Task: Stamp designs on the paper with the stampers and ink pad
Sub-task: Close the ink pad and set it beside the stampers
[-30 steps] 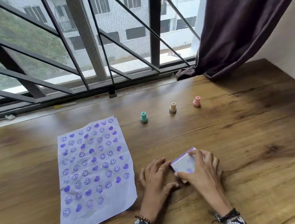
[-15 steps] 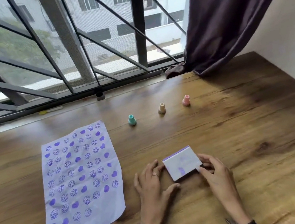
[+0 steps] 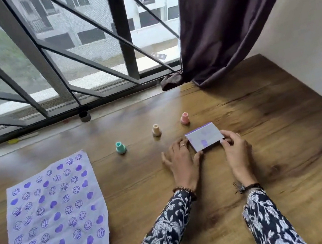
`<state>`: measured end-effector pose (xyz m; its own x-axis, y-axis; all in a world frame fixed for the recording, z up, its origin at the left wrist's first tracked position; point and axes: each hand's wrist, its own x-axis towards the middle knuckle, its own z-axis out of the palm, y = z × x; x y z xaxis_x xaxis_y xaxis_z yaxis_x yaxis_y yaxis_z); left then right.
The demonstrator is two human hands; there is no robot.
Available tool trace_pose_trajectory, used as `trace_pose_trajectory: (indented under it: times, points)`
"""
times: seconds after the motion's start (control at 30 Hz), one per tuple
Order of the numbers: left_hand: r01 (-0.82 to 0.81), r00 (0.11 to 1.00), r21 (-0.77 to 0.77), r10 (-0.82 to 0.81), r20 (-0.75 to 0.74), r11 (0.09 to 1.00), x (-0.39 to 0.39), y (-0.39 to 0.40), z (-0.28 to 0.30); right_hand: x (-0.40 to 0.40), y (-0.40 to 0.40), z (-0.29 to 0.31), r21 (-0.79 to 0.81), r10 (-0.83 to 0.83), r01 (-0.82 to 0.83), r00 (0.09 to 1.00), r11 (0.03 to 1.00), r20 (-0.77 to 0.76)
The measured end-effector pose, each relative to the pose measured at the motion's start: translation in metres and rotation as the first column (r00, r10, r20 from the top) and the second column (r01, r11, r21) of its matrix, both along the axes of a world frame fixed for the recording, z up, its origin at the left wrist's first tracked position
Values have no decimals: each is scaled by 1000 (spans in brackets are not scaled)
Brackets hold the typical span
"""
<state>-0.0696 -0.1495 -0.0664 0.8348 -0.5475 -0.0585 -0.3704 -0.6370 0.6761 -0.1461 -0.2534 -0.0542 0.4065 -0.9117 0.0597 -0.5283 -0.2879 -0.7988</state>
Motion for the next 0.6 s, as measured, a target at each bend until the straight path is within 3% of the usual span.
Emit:
trace_pose_trajectory:
  times: [0.17,0.37,0.5,0.6]
  points:
    - [-27,1000,9,27,2,1000,4,-11,1,6,-8,-4,-21,6,-6,1000,1000,-20]
    - [3,999,-94,-7,-40,996,-3,27,19,2,38,1,13,-23,22,994,1000,107]
    - [71,997,-229,-76,-11,971,-14,81,44,3,99,11,65,109,-120,983,991,150]
    - [138,990,-257,-131,42,957,-15,138,66,8,152,21,136,303,-324,940,936,157]
